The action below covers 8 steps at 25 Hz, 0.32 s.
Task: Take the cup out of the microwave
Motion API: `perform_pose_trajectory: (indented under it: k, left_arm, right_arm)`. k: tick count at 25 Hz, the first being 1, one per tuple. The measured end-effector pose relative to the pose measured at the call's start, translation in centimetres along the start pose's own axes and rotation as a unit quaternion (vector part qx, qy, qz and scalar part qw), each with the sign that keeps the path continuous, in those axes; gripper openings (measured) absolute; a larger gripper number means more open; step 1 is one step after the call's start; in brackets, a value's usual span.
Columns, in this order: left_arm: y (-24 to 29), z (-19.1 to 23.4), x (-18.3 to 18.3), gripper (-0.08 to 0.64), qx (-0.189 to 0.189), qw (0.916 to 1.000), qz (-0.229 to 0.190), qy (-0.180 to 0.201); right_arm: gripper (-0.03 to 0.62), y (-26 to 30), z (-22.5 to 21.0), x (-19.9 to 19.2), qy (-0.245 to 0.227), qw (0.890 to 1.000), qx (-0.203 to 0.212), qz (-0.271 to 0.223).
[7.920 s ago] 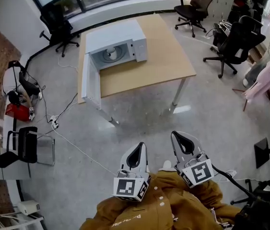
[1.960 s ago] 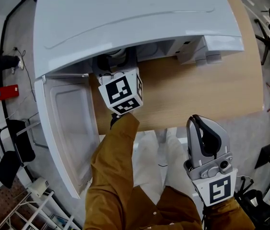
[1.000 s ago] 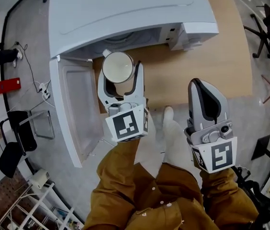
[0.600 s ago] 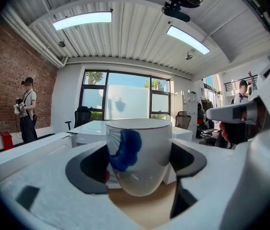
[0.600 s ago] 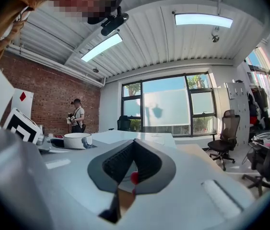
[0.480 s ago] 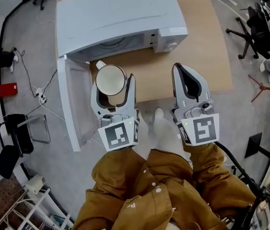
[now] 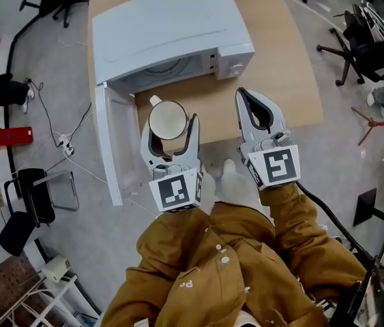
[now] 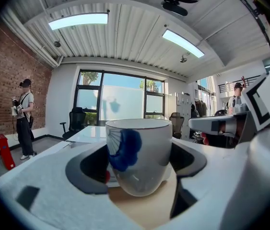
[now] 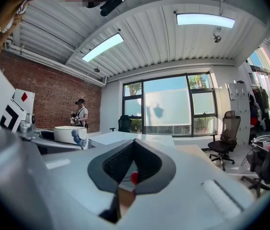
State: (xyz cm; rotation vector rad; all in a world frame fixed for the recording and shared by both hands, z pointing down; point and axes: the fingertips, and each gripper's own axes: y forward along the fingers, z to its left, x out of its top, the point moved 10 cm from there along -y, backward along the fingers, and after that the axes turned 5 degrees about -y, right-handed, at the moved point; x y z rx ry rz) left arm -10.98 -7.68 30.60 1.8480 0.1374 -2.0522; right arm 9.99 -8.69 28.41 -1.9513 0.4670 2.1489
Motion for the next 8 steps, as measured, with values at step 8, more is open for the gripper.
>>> perform_pose_trajectory:
  k: [8]
  left_arm:
    - [-0.79,-0.64,0.94,0.383,-0.002,1.0000,-0.005,0.005]
  right_arm:
    - [0.005,-0.82,-0.01,0.96,-0.003,1.000,0.008,-0.008]
